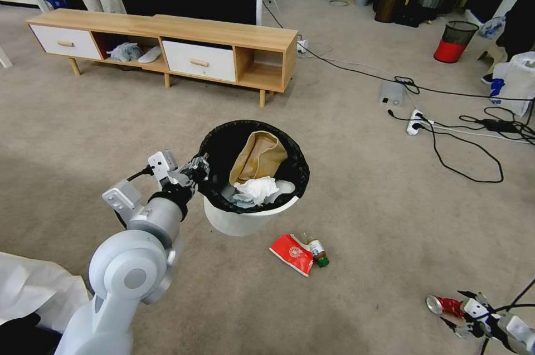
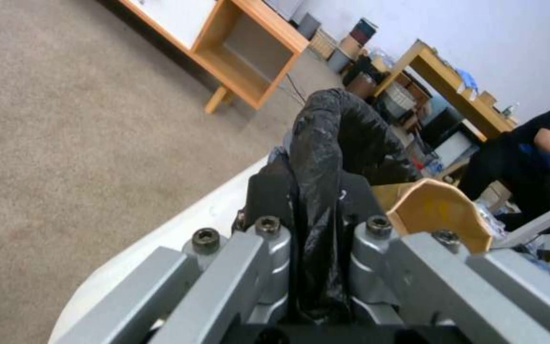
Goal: Pick up the trash bin and place the garbage on the floor into it.
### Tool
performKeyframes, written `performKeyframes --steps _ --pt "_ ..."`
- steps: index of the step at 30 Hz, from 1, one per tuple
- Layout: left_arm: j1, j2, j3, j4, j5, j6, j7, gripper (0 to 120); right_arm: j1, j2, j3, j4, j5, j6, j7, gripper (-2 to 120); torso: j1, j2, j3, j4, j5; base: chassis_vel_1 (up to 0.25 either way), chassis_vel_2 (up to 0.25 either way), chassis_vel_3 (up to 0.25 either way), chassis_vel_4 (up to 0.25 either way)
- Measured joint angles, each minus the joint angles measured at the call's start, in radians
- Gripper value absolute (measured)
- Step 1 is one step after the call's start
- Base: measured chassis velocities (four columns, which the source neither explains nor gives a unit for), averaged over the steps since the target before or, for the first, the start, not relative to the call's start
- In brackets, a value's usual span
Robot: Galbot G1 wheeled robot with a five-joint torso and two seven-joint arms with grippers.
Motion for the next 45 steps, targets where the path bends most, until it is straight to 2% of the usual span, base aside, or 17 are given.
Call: performKeyframes --steps 27,29,31,32,34,35,37,38,39,40,41,45 --pt "0.001 -0.006 -0.002 0.008 0.004 -0.002 0.001 7 0.109 0.031 -0.006 -0.140 -0.025 0.055 0.005 98 0.000 0.000 0.000 0.0000 -0.0001 0.000 0.000 0.000 0.000" --pt "0.000 -0.005 -0.002 0.009 0.003 -0.002 0.001 7 0.114 0.033 -0.007 -0.146 -0.026 0.058 0.006 94 0.000 0.000 0.000 0.0001 -0.0001 0.000 0.000 0.000 0.000" --pt "0.000 -0.005 -0.004 0.010 0.003 -0.003 0.001 7 0.120 0.036 -0.010 -0.151 -0.028 0.060 0.015 84 0.000 0.000 0.000 0.0001 -0.0001 0.000 0.000 0.000 0.000" --pt "0.000 -0.005 -0.004 0.010 0.003 -0.003 0.001 7 0.120 0.036 -0.010 -0.151 -0.028 0.060 0.015 84 0.000 0.000 0.000 0.0001 -0.0001 0.000 0.000 0.000 0.000" --pt "-0.001 -0.005 -0.004 0.011 0.003 -0.003 0.002 7 0.126 0.040 -0.013 -0.157 -0.028 0.062 0.018 71 0.000 0.000 0.000 0.0001 0.0000 0.000 0.000 0.000 0.000" --pt "-0.001 -0.005 -0.004 0.011 0.003 -0.003 0.002 7 0.126 0.040 -0.013 -0.157 -0.028 0.062 0.018 71 0.000 0.000 0.000 0.0001 0.0000 0.000 0.000 0.000 0.000" --pt "-0.002 -0.005 -0.004 0.011 0.002 -0.003 0.002 7 0.129 0.041 -0.013 -0.161 -0.029 0.065 0.018 61 0.000 0.000 0.000 0.0001 -0.0001 0.000 0.000 0.000 0.000" --pt "-0.002 -0.005 -0.004 0.011 0.002 -0.003 0.002 7 0.129 0.041 -0.013 -0.161 -0.029 0.065 0.018 61 0.000 0.000 0.000 0.0001 -0.0001 0.000 0.000 0.000 0.000" --pt "-0.003 -0.005 -0.004 0.011 0.002 -0.003 0.002 7 0.129 0.041 -0.013 -0.162 -0.029 0.066 0.018 54 0.000 0.000 0.000 0.0000 -0.0001 0.000 0.000 0.000 0.000" --pt "-0.003 -0.005 -0.004 0.011 0.002 -0.003 0.002 7 0.129 0.041 -0.013 -0.162 -0.029 0.066 0.018 54 0.000 0.000 0.000 0.0000 -0.0001 0.000 0.000 0.000 0.000" --pt "-0.004 -0.004 -0.004 0.011 0.002 -0.004 0.002 7 0.128 0.041 -0.011 -0.163 -0.028 0.068 0.018 48 0.000 0.000 0.000 0.0001 -0.0001 0.000 0.000 0.000 0.000" --pt "-0.005 -0.004 -0.004 0.012 0.002 -0.004 0.002 7 0.127 0.041 -0.009 -0.163 -0.028 0.070 0.017 44 0.000 0.000 0.000 0.0001 -0.0001 0.000 0.000 0.000 0.000"
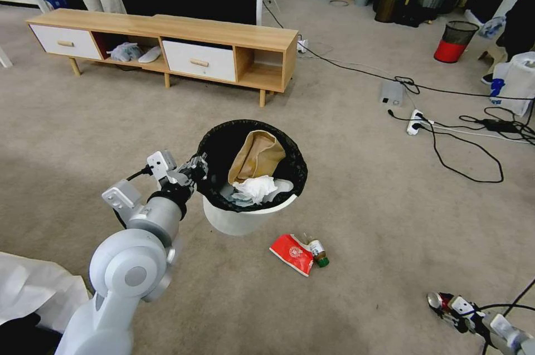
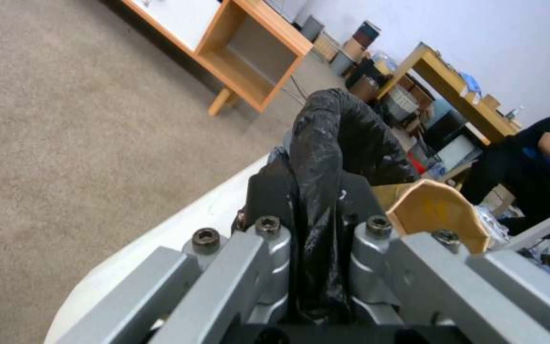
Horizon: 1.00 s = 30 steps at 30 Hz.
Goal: Pick up the trash bin and place the garbage on the floor into it.
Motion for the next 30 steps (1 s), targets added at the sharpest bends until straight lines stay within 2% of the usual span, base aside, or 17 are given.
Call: performKeyframes --steps 23,30 --pt "0.003 0.003 -0.001 -0.004 -0.002 -0.001 0.001 7 -0.001 0.003 0.014 0.010 0.001 0.021 -0.012 44 0.000 0.000 0.000 0.0000 0.0001 0.000 0.000 0.000 0.000" --pt "0.003 0.005 0.000 -0.005 -0.004 -0.001 0.001 7 -0.037 -0.003 0.044 0.105 0.027 0.032 -0.012 44 0.000 0.000 0.000 -0.0001 0.0000 0.000 0.000 0.000 0.000"
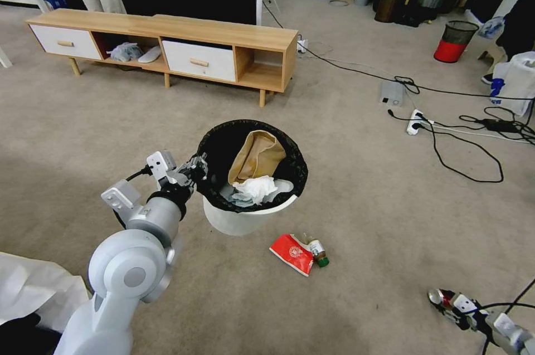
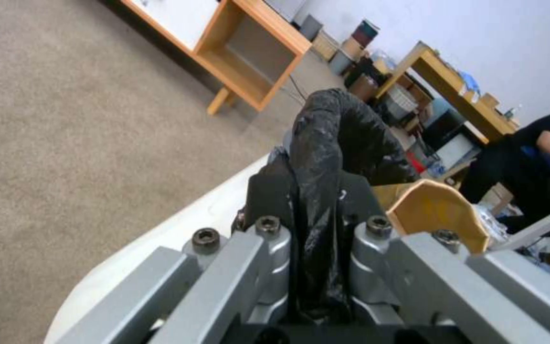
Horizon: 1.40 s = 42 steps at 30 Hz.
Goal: Pick up the trash bin and place the garbage on the floor into it.
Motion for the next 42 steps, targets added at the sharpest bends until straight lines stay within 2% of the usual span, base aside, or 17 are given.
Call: performKeyframes --steps 10,17,18,19,21,22,24,25,26,32,33,35,37,38,39,40,42 --pt "-0.003 0.004 0.000 0.008 -0.001 0.000 0.000 7 -0.030 -0.008 0.061 0.208 0.085 0.045 0.000 44 0.000 0.000 0.000 0.0001 0.0000 0.000 0.000 0.000 0.000" --pt "-0.009 0.004 0.003 0.022 0.000 0.001 0.002 7 -0.040 -0.022 0.079 0.341 0.211 0.040 0.009 44 0.000 0.000 0.000 0.0002 0.0000 0.000 0.000 0.000 0.000" --pt "-0.011 0.003 0.005 0.029 0.002 0.003 0.002 7 -0.045 -0.030 0.081 0.394 0.263 0.032 0.013 44 0.000 0.000 0.000 0.0000 0.0000 0.000 0.000 0.000 0.000" --pt "-0.011 0.003 0.005 0.029 0.002 0.003 0.002 7 -0.045 -0.030 0.081 0.394 0.263 0.032 0.013 44 0.000 0.000 0.000 0.0000 0.0000 0.000 0.000 0.000 0.000" --pt "-0.013 0.002 0.009 0.041 0.006 0.005 0.004 7 -0.048 -0.052 0.088 0.506 0.341 0.004 0.015 44 0.000 0.000 0.000 0.0000 -0.0001 0.000 0.000 0.000 0.000" --pt "-0.013 0.002 0.009 0.041 0.006 0.005 0.004 7 -0.048 -0.052 0.088 0.506 0.341 0.004 0.015 44 0.000 0.000 0.000 0.0000 -0.0001 0.000 0.000 0.000 0.000" --pt "-0.019 0.003 0.012 0.051 0.008 0.006 0.004 7 -0.044 -0.077 0.088 0.618 0.405 -0.030 0.019 44 0.000 0.000 0.000 0.0003 -0.0001 0.000 0.000 0.000 0.000" --pt "-0.019 0.003 0.012 0.051 0.008 0.006 0.004 7 -0.044 -0.077 0.088 0.618 0.405 -0.030 0.019 44 0.000 0.000 0.000 0.0003 -0.0001 0.000 0.000 0.000 0.000" --pt "-0.023 0.003 0.014 0.056 0.008 0.007 0.004 7 -0.042 -0.099 0.082 0.688 0.449 -0.053 0.021 44 0.000 0.000 0.000 0.0002 -0.0003 0.000 0.000 0.000 0.000" --pt "-0.028 0.003 0.016 0.064 0.008 0.008 0.004 7 -0.030 -0.145 0.056 0.801 0.552 -0.087 0.031 44 0.000 0.000 0.000 0.0001 -0.0002 0.000 0.000 0.000 0.000" --pt "-0.028 0.005 0.018 0.069 0.008 0.009 0.005 7 -0.011 -0.181 0.022 0.845 0.642 -0.095 0.046 44 0.000 0.000 0.000 -0.0001 0.0000 0.000 0.000 0.000 0.000" --pt "-0.028 0.007 0.019 0.071 0.008 0.009 0.005 7 0.000 -0.200 0.006 0.858 0.685 -0.095 0.049 44 0.000 0.000 0.000 0.0000 0.0001 0.000 0.000 0.000 0.000" --pt "-0.029 0.008 0.025 0.079 0.008 0.009 0.006 7 0.055 -0.279 -0.062 0.892 0.804 -0.101 0.062 44 0.000 0.000 0.000 0.0001 -0.0001 0.000 0.000 0.000 0.000" --pt "-0.029 0.008 0.025 0.079 0.008 0.009 0.006 7 0.055 -0.279 -0.062 0.892 0.804 -0.101 0.062 44 0.000 0.000 0.000 0.0001 -0.0001 0.000 0.000 0.000 0.000" --pt "-0.031 0.007 0.028 0.083 0.008 0.010 0.007 7 0.092 -0.328 -0.106 0.901 0.852 -0.106 0.074 44 0.000 0.000 0.000 0.0003 0.0001 0.000 0.000 0.000 0.000" --pt "-0.031 0.007 0.028 0.083 0.008 0.010 0.007 7 0.092 -0.328 -0.106 0.901 0.852 -0.106 0.074 44 0.000 0.000 0.000 0.0003 0.0001 0.000 0.000 0.000 0.000" --pt "-0.034 0.005 0.035 0.087 0.009 0.010 0.008 7 0.149 -0.419 -0.190 0.912 0.943 -0.118 0.109 44 0.000 0.000 0.000 0.0002 -0.0001 0.000 0.000 0.000 0.000"
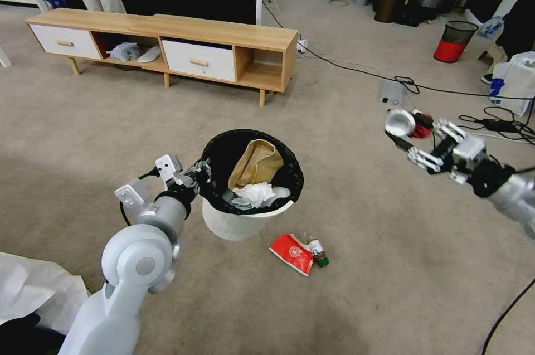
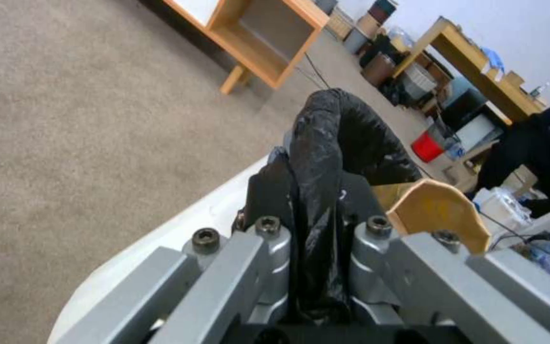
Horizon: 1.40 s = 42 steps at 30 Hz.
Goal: Pick up the trash bin and place the garbage on the floor into it.
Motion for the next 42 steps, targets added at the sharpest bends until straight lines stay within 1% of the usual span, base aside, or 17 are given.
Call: performKeyframes --steps 5,7,14,19,22,23,24,25,26,28,29,31,32,34,35,38,42 --pt "-0.003 -0.002 0.004 0.001 0.002 0.000 0.000 7 0.047 -0.071 -0.078 0.017 0.083 -0.012 0.033 44 0.000 0.000 0.000 -0.0001 0.0000 0.000 0.000 0.000 0.000" --pt "-0.003 -0.004 0.012 0.002 0.007 0.001 0.002 7 0.101 -0.109 -0.152 0.037 0.140 -0.015 0.050 44 0.000 0.000 0.000 -0.0001 0.0001 0.000 0.000 0.000 0.000" --pt "-0.011 0.000 0.041 0.004 0.015 0.001 0.020 7 0.133 -0.152 -0.220 0.104 0.224 -0.022 0.061 44 0.000 0.000 0.000 -0.0001 0.0001 0.000 0.000 0.000 0.000" --pt "-0.027 0.009 0.060 0.013 0.014 -0.001 0.047 7 0.127 -0.160 -0.231 0.131 0.234 -0.022 0.056 44 0.000 0.000 0.000 -0.0001 0.0002 0.000 0.000 0.000 0.000" --pt "-0.062 0.032 0.112 0.055 0.026 -0.026 0.091 7 0.116 -0.159 -0.247 0.151 0.240 -0.016 0.048 44 0.000 0.000 0.000 -0.0001 0.0001 0.000 0.000 0.000 0.000" --pt "-0.062 0.032 0.112 0.055 0.026 -0.026 0.091 7 0.116 -0.159 -0.247 0.151 0.240 -0.016 0.048 44 0.000 0.000 0.000 -0.0001 0.0001 0.000 0.000 0.000 0.000" --pt "-0.077 0.037 0.139 0.073 0.036 -0.038 0.109 7 0.114 -0.154 -0.252 0.154 0.240 -0.014 0.046 44 0.000 0.000 0.000 -0.0001 0.0002 0.000 0.000 0.000 0.000" --pt "-0.095 0.038 0.169 0.094 0.042 -0.048 0.127 7 0.112 -0.148 -0.256 0.158 0.240 -0.012 0.044 44 0.000 0.000 0.000 -0.0001 0.0002 0.000 0.000 0.000 0.000" --pt "-0.095 0.038 0.169 0.094 0.042 -0.048 0.127 7 0.112 -0.148 -0.256 0.158 0.240 -0.012 0.044 44 0.000 0.000 0.000 -0.0001 0.0002 0.000 0.000 0.000 0.000" --pt "-0.136 0.031 0.222 0.131 0.056 -0.069 0.158 7 0.110 -0.136 -0.258 0.162 0.239 -0.010 0.038 44 0.000 0.000 0.000 -0.0001 0.0002 0.000 0.000 0.000 0.000" --pt "-0.136 0.031 0.222 0.131 0.056 -0.069 0.158 7 0.110 -0.136 -0.258 0.162 0.239 -0.010 0.038 44 0.000 0.000 0.000 -0.0001 0.0002 0.000 0.000 0.000 0.000" --pt "-0.180 0.017 0.267 0.163 0.060 -0.080 0.177 7 0.104 -0.131 -0.257 0.163 0.238 -0.008 0.035 44 0.000 0.000 0.000 -0.0001 0.0003 0.000 0.000 0.000 0.000" --pt "-0.180 0.017 0.267 0.163 0.060 -0.080 0.177 7 0.104 -0.131 -0.257 0.163 0.238 -0.008 0.035 44 0.000 0.000 0.000 -0.0001 0.0003 0.000 0.000 0.000 0.000" --pt "-0.223 -0.002 0.307 0.197 0.065 -0.087 0.185 7 0.093 -0.130 -0.247 0.163 0.234 -0.006 0.029 44 0.000 0.000 0.000 -0.0002 0.0002 0.000 0.000 0.000 0.000" --pt "-0.223 -0.002 0.307 0.197 0.065 -0.087 0.185 7 0.093 -0.130 -0.247 0.163 0.234 -0.006 0.029 44 0.000 0.000 0.000 -0.0002 0.0002 0.000 0.000 0.000 0.000" --pt "-0.274 -0.032 0.355 0.244 0.070 -0.095 0.188 7 0.081 -0.128 -0.229 0.163 0.228 -0.004 0.022 44 0.000 0.000 0.000 -0.0002 0.0003 0.000 0.000 0.000 0.000" --pt "-0.300 -0.050 0.381 0.272 0.073 -0.099 0.192 7 0.077 -0.126 -0.222 0.163 0.226 -0.004 0.021 44 0.000 0.000 0.000 -0.0001 0.0003 0.000 0.000 0.000 0.000"
